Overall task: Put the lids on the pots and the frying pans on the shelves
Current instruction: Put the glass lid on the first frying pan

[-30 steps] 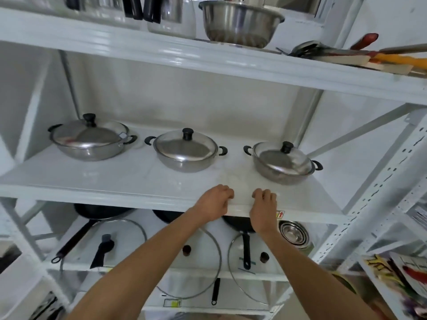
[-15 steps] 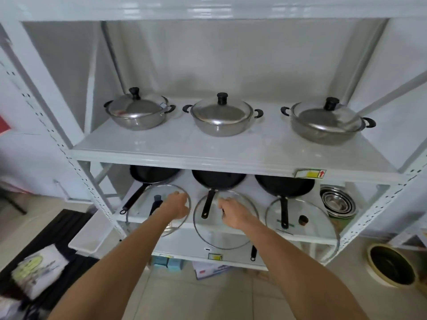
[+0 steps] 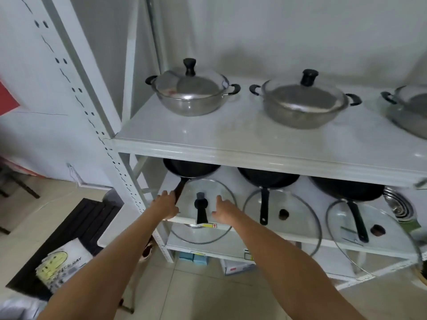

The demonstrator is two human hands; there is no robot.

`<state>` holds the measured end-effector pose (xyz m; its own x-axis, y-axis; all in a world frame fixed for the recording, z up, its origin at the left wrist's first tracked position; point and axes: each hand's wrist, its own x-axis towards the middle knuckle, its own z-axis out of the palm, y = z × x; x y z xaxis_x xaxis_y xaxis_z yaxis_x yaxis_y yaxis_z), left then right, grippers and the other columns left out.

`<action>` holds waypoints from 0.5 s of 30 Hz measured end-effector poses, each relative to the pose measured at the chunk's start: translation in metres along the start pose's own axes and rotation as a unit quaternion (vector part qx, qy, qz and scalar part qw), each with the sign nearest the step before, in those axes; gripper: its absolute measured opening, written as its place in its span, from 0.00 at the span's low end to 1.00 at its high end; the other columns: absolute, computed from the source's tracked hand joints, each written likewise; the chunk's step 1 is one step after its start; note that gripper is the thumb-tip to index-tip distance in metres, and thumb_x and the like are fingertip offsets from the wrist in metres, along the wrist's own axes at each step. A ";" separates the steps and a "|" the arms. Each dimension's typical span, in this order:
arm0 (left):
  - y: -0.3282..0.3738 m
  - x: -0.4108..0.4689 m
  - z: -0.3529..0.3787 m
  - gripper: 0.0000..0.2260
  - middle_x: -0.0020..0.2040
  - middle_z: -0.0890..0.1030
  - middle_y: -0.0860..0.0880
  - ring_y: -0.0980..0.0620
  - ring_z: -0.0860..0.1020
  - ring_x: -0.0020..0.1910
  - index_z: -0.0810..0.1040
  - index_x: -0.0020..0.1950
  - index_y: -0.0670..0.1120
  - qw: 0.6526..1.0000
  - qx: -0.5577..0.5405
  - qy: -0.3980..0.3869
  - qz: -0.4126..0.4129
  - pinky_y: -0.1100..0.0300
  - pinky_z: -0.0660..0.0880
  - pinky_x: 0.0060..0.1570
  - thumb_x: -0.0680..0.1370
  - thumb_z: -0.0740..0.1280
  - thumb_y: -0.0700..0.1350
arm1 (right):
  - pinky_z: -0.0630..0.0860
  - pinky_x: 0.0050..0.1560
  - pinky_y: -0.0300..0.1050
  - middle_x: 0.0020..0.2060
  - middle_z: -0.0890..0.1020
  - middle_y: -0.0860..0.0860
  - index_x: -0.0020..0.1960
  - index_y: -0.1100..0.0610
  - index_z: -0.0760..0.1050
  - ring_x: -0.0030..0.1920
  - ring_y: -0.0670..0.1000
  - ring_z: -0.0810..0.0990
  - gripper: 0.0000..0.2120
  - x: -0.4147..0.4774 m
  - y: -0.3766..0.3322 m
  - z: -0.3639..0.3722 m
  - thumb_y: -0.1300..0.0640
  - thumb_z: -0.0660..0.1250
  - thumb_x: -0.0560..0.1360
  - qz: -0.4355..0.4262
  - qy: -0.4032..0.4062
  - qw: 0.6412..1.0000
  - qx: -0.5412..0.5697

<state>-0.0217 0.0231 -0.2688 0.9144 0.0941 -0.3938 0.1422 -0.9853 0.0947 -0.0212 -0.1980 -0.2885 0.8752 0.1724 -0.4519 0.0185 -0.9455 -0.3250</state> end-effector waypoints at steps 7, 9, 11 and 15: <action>-0.028 0.071 0.033 0.30 0.69 0.70 0.37 0.37 0.76 0.62 0.55 0.78 0.40 0.995 -0.044 -0.033 0.083 0.48 0.74 0.63 0.77 0.61 0.37 | 0.72 0.63 0.52 0.68 0.72 0.59 0.78 0.66 0.50 0.65 0.59 0.75 0.38 0.076 -0.058 0.063 0.49 0.64 0.78 0.119 0.011 0.992 0.032; -0.031 0.081 0.047 0.34 0.69 0.71 0.35 0.37 0.79 0.59 0.48 0.79 0.39 0.992 -0.071 -0.030 0.098 0.48 0.76 0.61 0.78 0.63 0.38 | 0.75 0.59 0.49 0.63 0.76 0.58 0.75 0.66 0.57 0.61 0.58 0.78 0.32 0.083 -0.066 0.072 0.56 0.66 0.78 0.142 0.019 0.987 0.077; -0.035 0.091 0.055 0.38 0.62 0.77 0.35 0.37 0.81 0.54 0.44 0.79 0.42 0.987 -0.107 -0.020 0.121 0.47 0.79 0.56 0.78 0.65 0.41 | 0.77 0.55 0.49 0.59 0.79 0.59 0.73 0.65 0.60 0.58 0.59 0.80 0.27 0.083 -0.068 0.076 0.62 0.65 0.78 0.141 0.052 0.984 0.099; -0.035 0.102 0.054 0.36 0.55 0.81 0.35 0.37 0.82 0.50 0.48 0.79 0.42 0.988 -0.078 -0.022 0.133 0.48 0.81 0.50 0.77 0.66 0.40 | 0.78 0.50 0.52 0.55 0.80 0.60 0.71 0.65 0.61 0.53 0.60 0.82 0.22 0.066 -0.063 0.082 0.62 0.61 0.79 0.129 0.097 0.983 0.088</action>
<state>0.0460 0.0593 -0.3618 0.9105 -0.1756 -0.3745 -0.0415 -0.9396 0.3397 -0.0040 -0.1042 -0.3661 0.9160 -0.1385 -0.3766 -0.2847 -0.8857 -0.3668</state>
